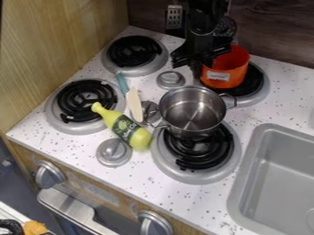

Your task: Move the orange pot into the silver pot on the bottom right burner

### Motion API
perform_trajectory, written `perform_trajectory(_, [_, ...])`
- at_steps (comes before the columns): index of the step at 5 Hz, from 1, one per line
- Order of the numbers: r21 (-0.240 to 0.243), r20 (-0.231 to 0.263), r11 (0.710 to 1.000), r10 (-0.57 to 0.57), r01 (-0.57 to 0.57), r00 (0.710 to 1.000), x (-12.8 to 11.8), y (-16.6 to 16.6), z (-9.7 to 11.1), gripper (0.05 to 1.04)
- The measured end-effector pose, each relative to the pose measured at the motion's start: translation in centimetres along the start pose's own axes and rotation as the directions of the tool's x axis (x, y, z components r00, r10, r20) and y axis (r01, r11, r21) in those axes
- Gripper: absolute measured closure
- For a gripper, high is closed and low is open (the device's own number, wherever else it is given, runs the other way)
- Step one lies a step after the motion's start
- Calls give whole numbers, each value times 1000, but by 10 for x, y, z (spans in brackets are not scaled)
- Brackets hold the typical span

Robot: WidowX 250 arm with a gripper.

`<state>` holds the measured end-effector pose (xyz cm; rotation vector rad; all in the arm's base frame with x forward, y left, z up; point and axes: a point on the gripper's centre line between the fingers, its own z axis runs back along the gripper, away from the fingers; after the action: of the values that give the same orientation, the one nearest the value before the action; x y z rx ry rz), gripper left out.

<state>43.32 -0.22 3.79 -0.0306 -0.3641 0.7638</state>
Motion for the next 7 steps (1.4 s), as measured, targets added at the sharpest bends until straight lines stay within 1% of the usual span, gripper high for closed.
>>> perform_trajectory(1, [13, 24, 1000, 24, -24, 999, -1, 3, -3, 1006])
perform_trajectory(2, [24, 87, 995, 94, -96, 992, -5, 9, 5, 1006])
perform_trajectory(3, [41, 130, 992, 111, -117, 985, -8, 7, 19, 1006])
perform_trajectory(4, [81, 142, 989, 113, -125, 983, -11, 12, 27, 1006])
perform_trajectory(5, [110, 156, 984, 122, -140, 980, -10, 18, 31, 1006])
perform_trajectory(6, [105, 210, 980, 143, -167, 967, -3, 25, 46, 1006])
perform_trajectory(7, [130, 219, 969, 179, -211, 959, -3, 32, 56, 1006])
